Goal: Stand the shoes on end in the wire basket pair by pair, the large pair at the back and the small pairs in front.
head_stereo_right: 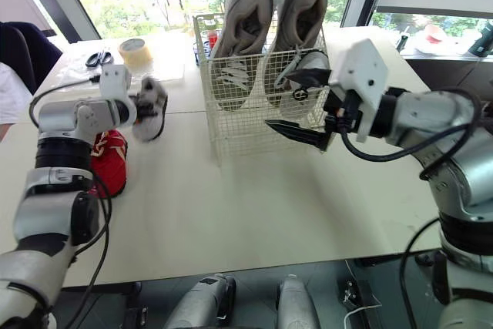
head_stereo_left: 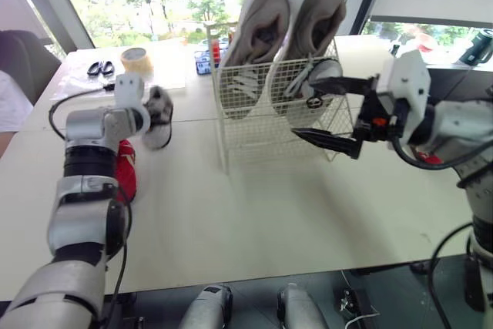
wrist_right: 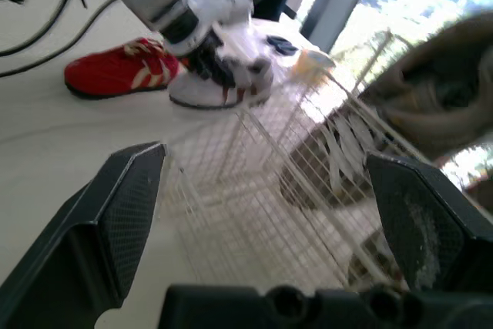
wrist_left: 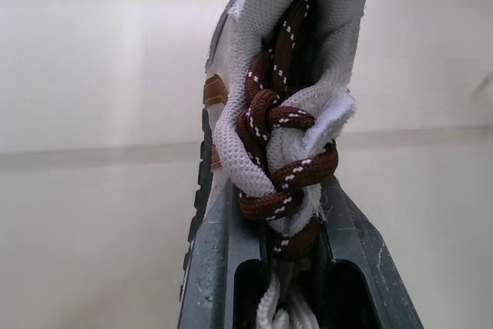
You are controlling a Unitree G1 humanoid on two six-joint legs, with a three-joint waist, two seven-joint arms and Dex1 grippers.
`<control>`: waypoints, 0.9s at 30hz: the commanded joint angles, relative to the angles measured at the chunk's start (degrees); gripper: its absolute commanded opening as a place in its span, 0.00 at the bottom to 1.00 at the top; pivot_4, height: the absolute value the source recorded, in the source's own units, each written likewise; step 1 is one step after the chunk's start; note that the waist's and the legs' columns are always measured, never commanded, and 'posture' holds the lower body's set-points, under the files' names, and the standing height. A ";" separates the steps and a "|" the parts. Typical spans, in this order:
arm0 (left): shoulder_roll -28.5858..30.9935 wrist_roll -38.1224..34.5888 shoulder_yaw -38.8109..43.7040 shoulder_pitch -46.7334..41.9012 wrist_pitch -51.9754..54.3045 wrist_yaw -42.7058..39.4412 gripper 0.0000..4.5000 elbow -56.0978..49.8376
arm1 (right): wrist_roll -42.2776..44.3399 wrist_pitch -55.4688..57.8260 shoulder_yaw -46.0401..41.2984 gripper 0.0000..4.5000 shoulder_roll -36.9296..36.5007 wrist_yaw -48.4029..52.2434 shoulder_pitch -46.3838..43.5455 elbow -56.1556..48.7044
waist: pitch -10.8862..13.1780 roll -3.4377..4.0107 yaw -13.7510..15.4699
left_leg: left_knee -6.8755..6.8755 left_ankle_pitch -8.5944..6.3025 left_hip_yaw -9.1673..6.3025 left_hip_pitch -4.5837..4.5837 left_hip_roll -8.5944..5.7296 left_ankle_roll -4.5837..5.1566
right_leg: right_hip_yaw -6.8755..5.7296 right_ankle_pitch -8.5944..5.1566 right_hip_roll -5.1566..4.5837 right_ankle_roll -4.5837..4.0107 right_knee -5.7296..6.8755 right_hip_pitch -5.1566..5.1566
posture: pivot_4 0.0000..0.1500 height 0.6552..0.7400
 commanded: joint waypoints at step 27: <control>-35.47 22.61 -16.71 12.81 -79.14 14.21 0.00 -9.78 | -3.63 -3.26 -8.97 1.00 -1.64 -6.26 6.46 4.70 | -0.03 0.04 0.30 | 0.54 -0.03 0.52 -0.10 0.03 0.23 | 0.17 0.19 0.02 0.13 0.21 -0.04 | 1.00 1.00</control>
